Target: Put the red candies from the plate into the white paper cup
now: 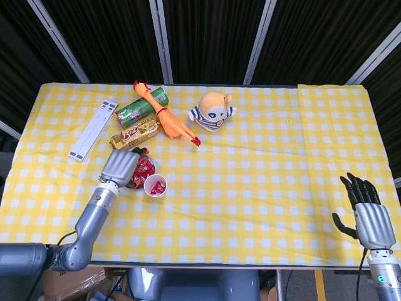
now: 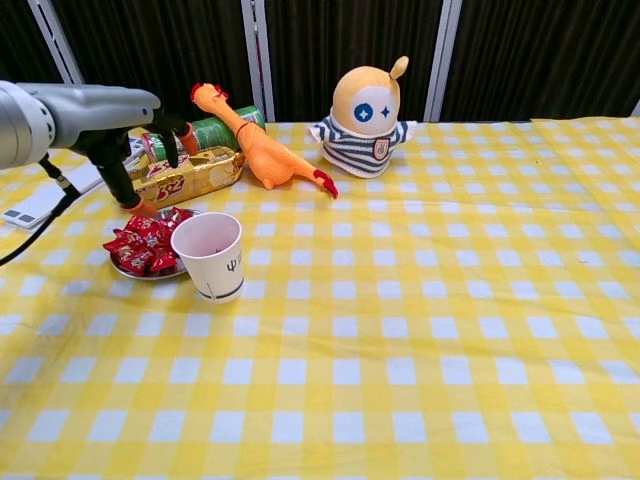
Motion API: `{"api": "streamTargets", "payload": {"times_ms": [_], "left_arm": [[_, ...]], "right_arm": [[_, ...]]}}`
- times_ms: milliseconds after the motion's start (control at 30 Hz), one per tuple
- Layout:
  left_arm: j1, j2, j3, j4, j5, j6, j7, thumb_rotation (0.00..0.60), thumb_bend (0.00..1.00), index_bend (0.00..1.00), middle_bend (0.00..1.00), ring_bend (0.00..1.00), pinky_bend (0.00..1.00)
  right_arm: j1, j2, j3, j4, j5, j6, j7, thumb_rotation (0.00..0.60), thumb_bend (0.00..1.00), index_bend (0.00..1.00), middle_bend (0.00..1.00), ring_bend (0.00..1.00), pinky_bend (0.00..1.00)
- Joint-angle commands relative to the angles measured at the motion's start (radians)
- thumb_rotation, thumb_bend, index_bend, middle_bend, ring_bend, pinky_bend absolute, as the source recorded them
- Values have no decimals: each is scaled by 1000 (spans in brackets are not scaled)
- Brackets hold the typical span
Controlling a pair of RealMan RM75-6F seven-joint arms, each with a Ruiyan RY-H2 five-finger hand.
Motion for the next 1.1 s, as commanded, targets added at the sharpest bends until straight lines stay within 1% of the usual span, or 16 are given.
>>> {"api": "streamTargets", "payload": {"times_ms": [33, 100, 200, 533, 833, 1100], "left_arm": [[-1, -3, 22, 48, -54, -34, 18, 600, 206, 168, 220, 916, 943], [-5, -16, 28, 77, -80, -55, 21, 600, 203, 167, 217, 916, 943], [-16, -58, 37, 145, -113, -87, 30, 600, 203, 167, 217, 916, 943], [-36, -137, 37, 267, -145, -122, 36, 600, 203, 182, 226, 917, 943], [-47, -175, 37, 320, -168, -142, 48, 600, 203, 213, 232, 917, 943], [-57, -203, 34, 361, -174, -154, 56, 600, 203, 214, 231, 917, 943]], "right_arm": [[0, 0, 0, 0, 0, 0, 0, 600, 409, 0, 0, 0, 0], [0, 0, 0, 1, 1, -1, 1, 600, 409, 0, 0, 0, 0], [1, -1, 2, 2, 9, -6, 2, 600, 409, 0, 0, 0, 0], [1, 3, 3, -1, 18, -12, 10, 600, 409, 0, 0, 0, 0], [1, 2, 3, -1, 17, -11, 13, 600, 408, 0, 0, 0, 0], [2, 2, 3, -1, 20, -14, 16, 600, 409, 0, 0, 0, 0]]}}
